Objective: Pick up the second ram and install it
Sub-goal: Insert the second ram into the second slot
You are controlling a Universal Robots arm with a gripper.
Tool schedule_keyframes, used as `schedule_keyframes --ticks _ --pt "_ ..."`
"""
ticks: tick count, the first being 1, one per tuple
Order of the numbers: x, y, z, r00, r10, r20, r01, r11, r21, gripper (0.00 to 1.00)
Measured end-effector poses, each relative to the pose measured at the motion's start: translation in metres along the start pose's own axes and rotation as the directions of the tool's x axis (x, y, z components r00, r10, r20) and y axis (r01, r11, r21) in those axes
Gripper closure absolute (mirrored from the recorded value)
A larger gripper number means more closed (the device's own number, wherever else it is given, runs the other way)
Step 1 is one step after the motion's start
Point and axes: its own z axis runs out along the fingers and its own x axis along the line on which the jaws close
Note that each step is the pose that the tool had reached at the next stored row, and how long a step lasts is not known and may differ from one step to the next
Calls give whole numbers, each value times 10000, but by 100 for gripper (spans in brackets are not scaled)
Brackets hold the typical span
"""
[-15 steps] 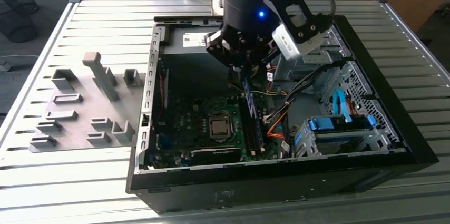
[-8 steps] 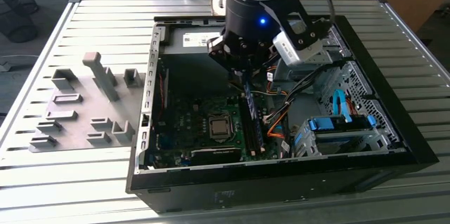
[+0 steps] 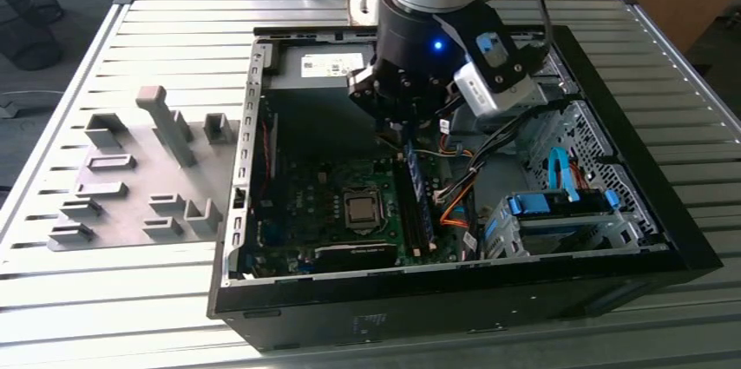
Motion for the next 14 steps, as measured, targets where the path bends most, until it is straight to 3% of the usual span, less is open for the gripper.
schedule_keyframes --ticks 7,14 --pt "-5 -2 83 9996 225 -143 -225 9997 -2 86" --pt "-53 -7 211 9995 226 -222 -226 9997 -6 86"
